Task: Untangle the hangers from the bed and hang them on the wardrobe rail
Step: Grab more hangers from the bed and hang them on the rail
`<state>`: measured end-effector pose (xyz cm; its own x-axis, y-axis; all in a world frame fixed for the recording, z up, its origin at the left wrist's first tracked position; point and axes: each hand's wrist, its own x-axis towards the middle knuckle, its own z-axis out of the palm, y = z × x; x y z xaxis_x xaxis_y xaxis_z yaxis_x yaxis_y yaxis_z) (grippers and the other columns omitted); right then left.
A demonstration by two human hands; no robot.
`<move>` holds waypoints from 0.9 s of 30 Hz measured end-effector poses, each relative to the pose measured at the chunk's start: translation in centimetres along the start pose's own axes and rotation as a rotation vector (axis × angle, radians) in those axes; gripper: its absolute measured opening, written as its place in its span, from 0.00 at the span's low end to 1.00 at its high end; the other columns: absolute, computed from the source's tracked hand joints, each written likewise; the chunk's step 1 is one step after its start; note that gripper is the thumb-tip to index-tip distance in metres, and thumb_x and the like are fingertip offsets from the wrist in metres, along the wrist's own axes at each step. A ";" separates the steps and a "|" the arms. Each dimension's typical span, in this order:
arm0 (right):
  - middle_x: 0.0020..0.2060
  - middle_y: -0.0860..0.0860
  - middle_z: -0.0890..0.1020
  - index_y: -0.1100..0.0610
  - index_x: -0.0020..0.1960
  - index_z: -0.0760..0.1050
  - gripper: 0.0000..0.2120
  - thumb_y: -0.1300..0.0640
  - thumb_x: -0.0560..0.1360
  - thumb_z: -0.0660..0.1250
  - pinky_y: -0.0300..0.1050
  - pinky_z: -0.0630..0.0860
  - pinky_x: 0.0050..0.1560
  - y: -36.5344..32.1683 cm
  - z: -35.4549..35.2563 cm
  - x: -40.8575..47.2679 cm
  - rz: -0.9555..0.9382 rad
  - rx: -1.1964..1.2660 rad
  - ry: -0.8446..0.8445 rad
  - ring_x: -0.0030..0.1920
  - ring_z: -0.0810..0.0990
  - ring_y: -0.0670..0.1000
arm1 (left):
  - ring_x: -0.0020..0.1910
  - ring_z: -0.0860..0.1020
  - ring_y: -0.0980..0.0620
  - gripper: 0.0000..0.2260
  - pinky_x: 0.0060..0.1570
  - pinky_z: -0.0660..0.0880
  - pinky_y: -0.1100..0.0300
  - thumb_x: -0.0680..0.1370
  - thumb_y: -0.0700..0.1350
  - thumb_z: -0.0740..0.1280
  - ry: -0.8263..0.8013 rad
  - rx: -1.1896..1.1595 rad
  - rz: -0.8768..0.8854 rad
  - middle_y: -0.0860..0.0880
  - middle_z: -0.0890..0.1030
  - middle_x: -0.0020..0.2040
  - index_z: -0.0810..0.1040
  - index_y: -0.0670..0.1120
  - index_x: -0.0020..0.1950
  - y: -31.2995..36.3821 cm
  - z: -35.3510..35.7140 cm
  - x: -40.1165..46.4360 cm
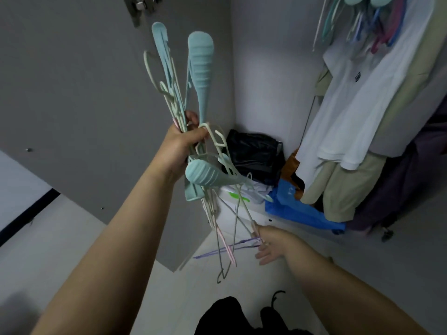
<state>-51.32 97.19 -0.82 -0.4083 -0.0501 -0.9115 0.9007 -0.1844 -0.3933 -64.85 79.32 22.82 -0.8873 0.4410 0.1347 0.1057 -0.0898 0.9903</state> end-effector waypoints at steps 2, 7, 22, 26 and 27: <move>0.64 0.63 0.71 0.61 0.60 0.73 0.16 0.50 0.79 0.63 0.61 0.76 0.57 -0.3 -0.9 0.8 -0.041 0.161 -0.020 0.58 0.76 0.62 | 0.31 0.73 0.53 0.10 0.35 0.72 0.60 0.75 0.34 0.67 0.063 0.011 0.016 0.46 0.71 0.34 0.67 0.44 0.43 0.0 0.7 0.4; 0.41 0.58 0.77 0.62 0.49 0.74 0.07 0.65 0.78 0.57 0.49 0.78 0.38 -2.7 -3.4 1.0 -0.131 0.052 0.119 0.40 0.79 0.54 | 0.30 0.70 0.52 0.11 0.34 0.69 0.60 0.70 0.40 0.70 0.208 0.021 -0.002 0.46 0.70 0.33 0.67 0.46 0.38 -0.8 1.7 1.0; 0.43 0.58 0.79 0.66 0.62 0.72 0.16 0.65 0.74 0.66 0.40 0.76 0.37 -5.7 -10.2 -1.7 -0.461 -0.566 0.525 0.45 0.83 0.57 | 0.25 0.67 0.58 0.14 0.28 0.69 0.63 0.73 0.36 0.68 0.521 0.140 0.029 0.51 0.68 0.32 0.64 0.49 0.42 -3.8 5.6 2.3; 0.51 0.57 0.79 0.61 0.64 0.71 0.14 0.58 0.82 0.54 0.44 0.73 0.50 -8.3 -8.3 -3.8 -0.856 -0.396 0.695 0.51 0.78 0.58 | 0.36 0.75 0.54 0.11 0.41 0.76 0.55 0.72 0.40 0.69 0.644 0.094 0.047 0.53 0.75 0.37 0.68 0.47 0.48 -2.9 6.5 2.9; 0.53 0.55 0.78 0.60 0.66 0.69 0.16 0.57 0.82 0.53 0.41 0.70 0.51 -9.2 -7.8 -4.9 -0.942 -0.342 0.720 0.53 0.76 0.55 | 0.40 0.77 0.52 0.11 0.46 0.77 0.54 0.72 0.41 0.69 0.683 0.074 0.058 0.53 0.76 0.40 0.69 0.48 0.49 -2.5 6.7 3.0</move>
<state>-56.45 106.81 6.27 -0.8418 0.5351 -0.0714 0.3362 0.4161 -0.8449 -64.80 86.86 20.97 -0.9607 -0.2261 0.1608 0.1706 -0.0244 0.9850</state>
